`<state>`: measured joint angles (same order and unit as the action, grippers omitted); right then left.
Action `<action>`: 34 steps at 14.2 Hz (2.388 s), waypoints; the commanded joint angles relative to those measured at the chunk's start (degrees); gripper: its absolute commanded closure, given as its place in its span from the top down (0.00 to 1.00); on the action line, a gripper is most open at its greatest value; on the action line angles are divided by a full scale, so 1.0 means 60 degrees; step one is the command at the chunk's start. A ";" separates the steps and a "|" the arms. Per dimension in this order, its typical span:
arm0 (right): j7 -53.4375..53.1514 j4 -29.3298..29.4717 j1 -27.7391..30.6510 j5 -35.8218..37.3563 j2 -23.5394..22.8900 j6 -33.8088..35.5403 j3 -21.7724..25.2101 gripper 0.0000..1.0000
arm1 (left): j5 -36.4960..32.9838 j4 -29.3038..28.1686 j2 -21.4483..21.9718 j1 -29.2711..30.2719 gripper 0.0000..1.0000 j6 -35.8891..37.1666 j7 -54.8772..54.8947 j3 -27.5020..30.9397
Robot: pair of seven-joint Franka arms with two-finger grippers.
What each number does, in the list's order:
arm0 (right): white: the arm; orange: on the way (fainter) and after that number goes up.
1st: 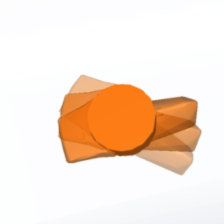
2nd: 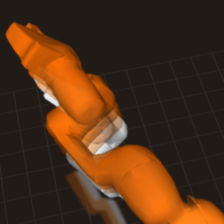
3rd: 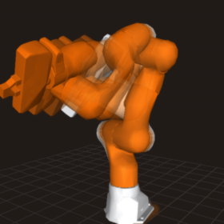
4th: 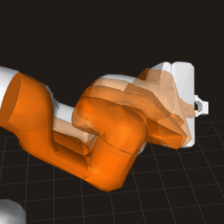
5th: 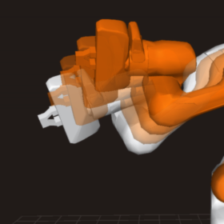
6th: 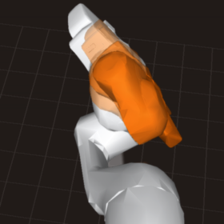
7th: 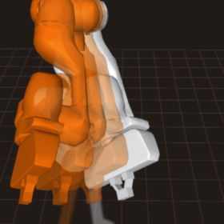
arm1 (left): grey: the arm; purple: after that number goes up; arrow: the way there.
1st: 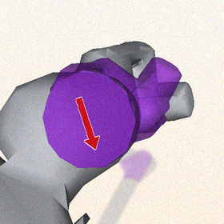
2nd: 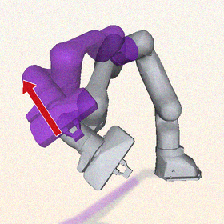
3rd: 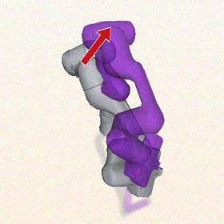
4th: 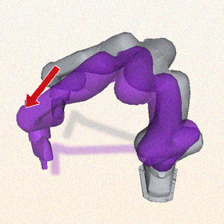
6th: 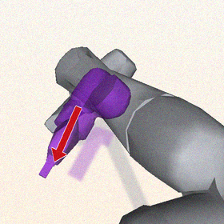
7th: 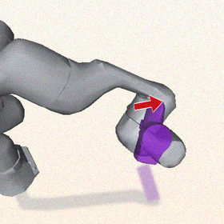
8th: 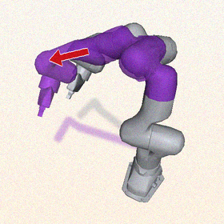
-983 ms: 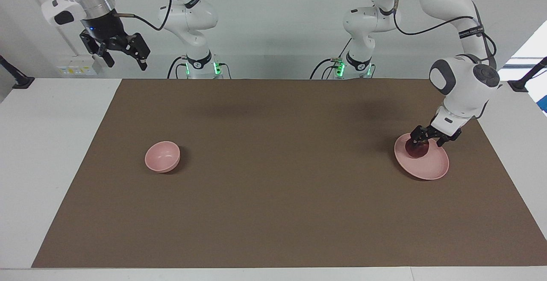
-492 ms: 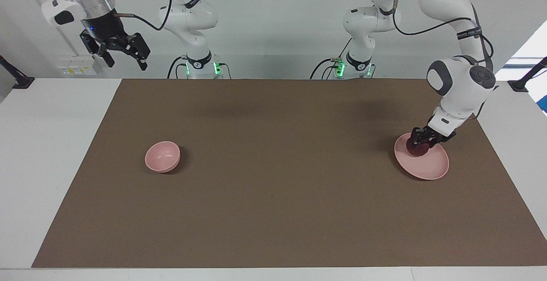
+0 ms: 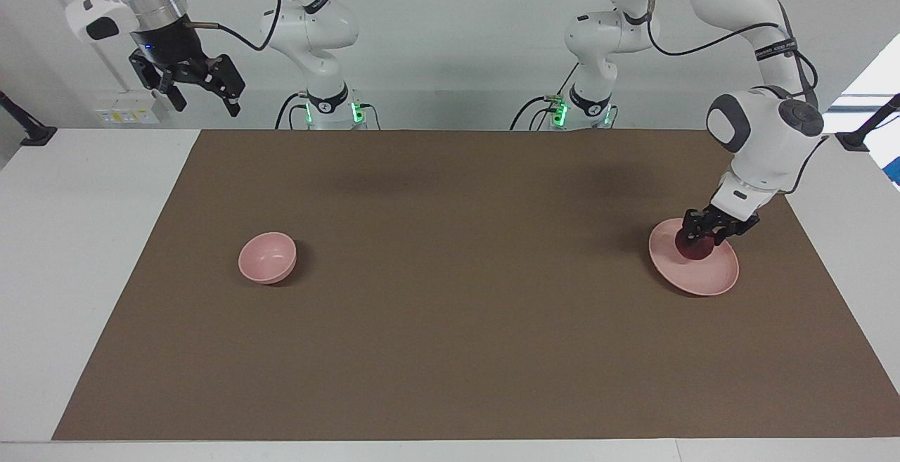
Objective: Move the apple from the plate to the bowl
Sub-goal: 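Reach the left gripper down to the apple and grasp it, then lift the apple with the left gripper while the right gripper approaches it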
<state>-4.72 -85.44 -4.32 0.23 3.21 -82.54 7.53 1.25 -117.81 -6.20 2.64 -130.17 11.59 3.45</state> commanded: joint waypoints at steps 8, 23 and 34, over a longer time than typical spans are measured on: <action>-0.1669 -0.1417 -0.0378 -0.1939 -0.0168 -0.1580 -0.0054 1.00 | 0.1269 0.1338 0.0770 -0.3101 0.00 0.2110 -0.2147 -0.0238; -0.8423 -0.2810 -0.0859 -0.8167 -0.1795 -0.3778 -0.0054 1.00 | 0.4711 0.1617 0.0813 -0.3926 0.00 -0.1243 -0.3996 -0.3049; -0.9892 -0.2708 -0.1727 -0.9806 -0.1927 -0.3999 -0.0054 1.00 | 0.5387 0.1646 0.0682 -0.4219 0.00 -0.3809 -0.4744 -0.3871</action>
<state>-63.65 -101.97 -15.56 -55.31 -8.30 -107.56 7.23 32.64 -108.38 -1.83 -21.58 -151.53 -16.42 -20.32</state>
